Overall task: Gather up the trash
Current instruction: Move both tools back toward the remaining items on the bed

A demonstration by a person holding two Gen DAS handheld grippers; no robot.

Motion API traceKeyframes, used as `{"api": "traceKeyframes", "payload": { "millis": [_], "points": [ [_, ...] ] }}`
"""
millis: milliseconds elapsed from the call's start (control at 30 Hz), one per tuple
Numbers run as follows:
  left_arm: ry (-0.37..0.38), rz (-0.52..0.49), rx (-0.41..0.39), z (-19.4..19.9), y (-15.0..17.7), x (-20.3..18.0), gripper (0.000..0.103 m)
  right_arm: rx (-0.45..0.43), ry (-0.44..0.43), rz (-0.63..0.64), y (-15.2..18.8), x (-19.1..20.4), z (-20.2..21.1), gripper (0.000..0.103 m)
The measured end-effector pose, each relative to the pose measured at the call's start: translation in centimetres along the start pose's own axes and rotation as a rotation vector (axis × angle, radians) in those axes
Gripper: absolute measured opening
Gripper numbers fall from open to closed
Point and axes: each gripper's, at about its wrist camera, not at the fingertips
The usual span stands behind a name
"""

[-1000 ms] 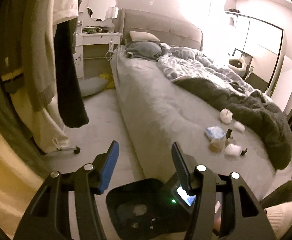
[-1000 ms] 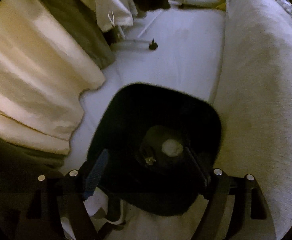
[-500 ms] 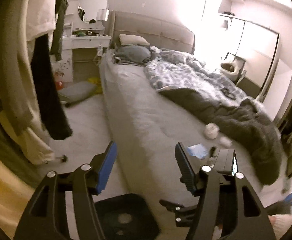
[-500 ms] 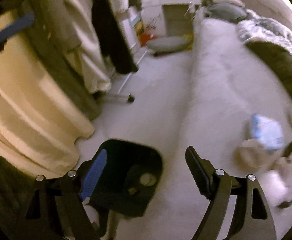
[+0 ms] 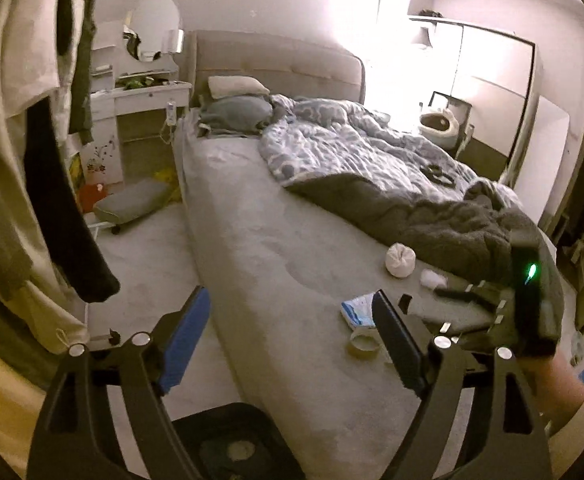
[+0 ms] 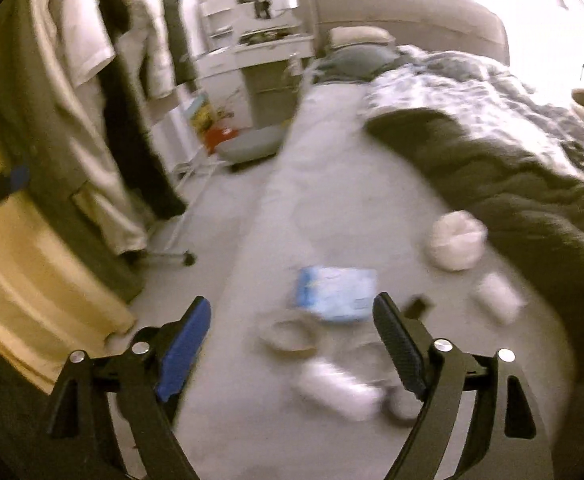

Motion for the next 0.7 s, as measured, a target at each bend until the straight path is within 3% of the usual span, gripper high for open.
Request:
{"api": "traceKeyframes", "payload": {
  "millis": [267, 700],
  "points": [
    [0.05, 0.023, 0.058, -4.7, 1.5, -2.3, 0.087, -0.063, 0.068, -0.1, -1.2, -6.9, 2.4, 0.089],
    [0.106, -0.147, 0.159, -13.4, 5.5, -7.7, 0.088, -0.042, 0.136, -0.146, 0.5, -13.6, 1.8, 0.09]
  ]
}}
Point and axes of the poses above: each gripper's, at about its wrist camera, not at the fingertips, and z roughly against the way its jaws point, x to its left, y to its underside, and after that the axes turned 3 degrees about -y, right-handed
